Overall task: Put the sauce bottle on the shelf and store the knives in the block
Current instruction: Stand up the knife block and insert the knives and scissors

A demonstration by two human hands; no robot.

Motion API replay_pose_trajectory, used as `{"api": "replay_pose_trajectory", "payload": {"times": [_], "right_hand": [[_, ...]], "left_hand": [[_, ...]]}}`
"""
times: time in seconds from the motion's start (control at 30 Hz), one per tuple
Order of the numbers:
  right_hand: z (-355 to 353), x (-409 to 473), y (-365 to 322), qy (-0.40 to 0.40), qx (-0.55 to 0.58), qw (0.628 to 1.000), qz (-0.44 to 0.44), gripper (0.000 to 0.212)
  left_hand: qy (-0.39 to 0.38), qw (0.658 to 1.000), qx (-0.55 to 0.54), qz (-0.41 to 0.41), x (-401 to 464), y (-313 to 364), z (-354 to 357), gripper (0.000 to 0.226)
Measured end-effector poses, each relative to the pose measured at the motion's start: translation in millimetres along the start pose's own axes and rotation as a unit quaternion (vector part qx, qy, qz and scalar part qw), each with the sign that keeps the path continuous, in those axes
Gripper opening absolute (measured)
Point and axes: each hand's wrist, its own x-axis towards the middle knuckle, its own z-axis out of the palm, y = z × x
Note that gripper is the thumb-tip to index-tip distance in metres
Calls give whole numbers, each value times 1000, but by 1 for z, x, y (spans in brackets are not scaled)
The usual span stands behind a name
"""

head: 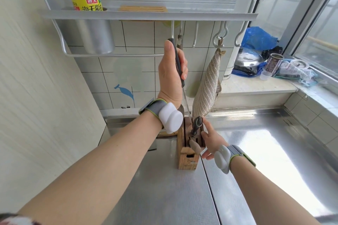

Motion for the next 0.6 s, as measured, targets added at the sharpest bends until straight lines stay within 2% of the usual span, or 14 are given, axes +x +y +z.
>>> {"api": "replay_pose_trajectory", "payload": {"times": [0.3,0.43,0.6], "right_hand": [[-1,-2,-1,6,-4,1000,5,54],[-6,-2,-3,-48,-11,999,2,67],[-7,-1,-2,-37,-8,999,-2,63]], "left_hand": [[-21,1000,8,-17,1,-14,4,46],[-95,993,61,-28,1,-15,12,48],[-169,975,126,-66,-1,-26,15,47]]}}
